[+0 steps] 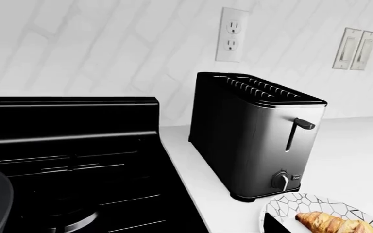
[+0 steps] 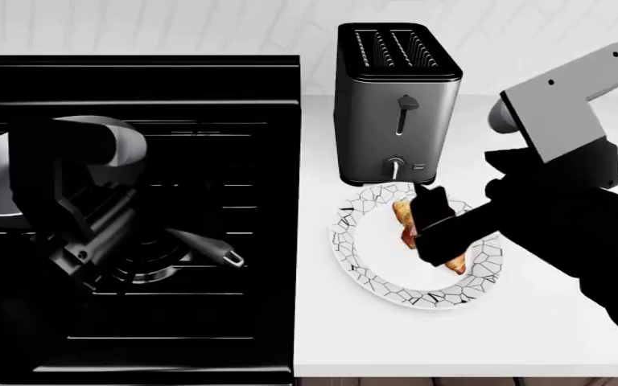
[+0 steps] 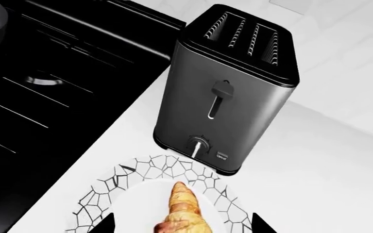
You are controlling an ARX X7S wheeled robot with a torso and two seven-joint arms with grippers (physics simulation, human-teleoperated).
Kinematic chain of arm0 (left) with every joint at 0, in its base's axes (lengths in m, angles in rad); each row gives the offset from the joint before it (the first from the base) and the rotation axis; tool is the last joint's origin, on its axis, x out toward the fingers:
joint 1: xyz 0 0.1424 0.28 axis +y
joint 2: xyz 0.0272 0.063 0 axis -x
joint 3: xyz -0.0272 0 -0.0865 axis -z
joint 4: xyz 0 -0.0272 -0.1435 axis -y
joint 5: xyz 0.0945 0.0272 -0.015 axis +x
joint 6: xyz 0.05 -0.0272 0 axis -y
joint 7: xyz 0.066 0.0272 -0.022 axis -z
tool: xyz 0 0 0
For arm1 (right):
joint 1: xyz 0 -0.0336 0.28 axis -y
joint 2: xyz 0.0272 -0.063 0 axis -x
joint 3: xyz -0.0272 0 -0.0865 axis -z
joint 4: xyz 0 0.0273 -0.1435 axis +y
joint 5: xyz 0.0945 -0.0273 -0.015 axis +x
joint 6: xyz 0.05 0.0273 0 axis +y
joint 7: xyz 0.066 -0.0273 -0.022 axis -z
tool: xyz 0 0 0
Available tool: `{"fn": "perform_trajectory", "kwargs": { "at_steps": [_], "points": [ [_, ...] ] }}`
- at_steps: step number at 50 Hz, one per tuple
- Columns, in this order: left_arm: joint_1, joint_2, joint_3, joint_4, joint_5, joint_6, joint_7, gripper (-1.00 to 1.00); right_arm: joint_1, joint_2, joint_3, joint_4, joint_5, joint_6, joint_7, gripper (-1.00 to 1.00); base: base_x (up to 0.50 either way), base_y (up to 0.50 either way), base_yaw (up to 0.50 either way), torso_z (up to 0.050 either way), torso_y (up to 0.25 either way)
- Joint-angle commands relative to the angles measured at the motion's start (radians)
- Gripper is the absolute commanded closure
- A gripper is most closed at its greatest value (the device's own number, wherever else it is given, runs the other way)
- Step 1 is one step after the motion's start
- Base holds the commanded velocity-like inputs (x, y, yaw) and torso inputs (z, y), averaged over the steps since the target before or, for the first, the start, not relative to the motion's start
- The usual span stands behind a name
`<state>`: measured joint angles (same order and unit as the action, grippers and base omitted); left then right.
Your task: Pick the croissant and place it on the pan. Then turn on the stove to warm the croissant.
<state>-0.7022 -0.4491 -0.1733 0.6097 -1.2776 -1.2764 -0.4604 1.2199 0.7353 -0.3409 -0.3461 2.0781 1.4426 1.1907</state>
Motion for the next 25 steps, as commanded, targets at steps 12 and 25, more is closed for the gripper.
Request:
{"fn": "perform_trajectory", "kwargs": {
  "at_steps": [12, 25],
  "points": [
    [0.004, -0.011, 0.025, -0.014, 0.032, 0.043, 0.018, -1.00, 0.022, 0.004, -0.074, 0.116, -0.124, 0.093, -0.189, -1.00, 0.00, 0.00, 0.00, 0.000, 0.000],
    [0.010, -0.016, 0.046, -0.033, 0.060, 0.071, 0.040, -1.00, 0.042, -0.008, -0.133, 0.153, -0.227, 0.086, -0.291, -1.00, 0.00, 0.00, 0.00, 0.000, 0.000]
  ]
}}
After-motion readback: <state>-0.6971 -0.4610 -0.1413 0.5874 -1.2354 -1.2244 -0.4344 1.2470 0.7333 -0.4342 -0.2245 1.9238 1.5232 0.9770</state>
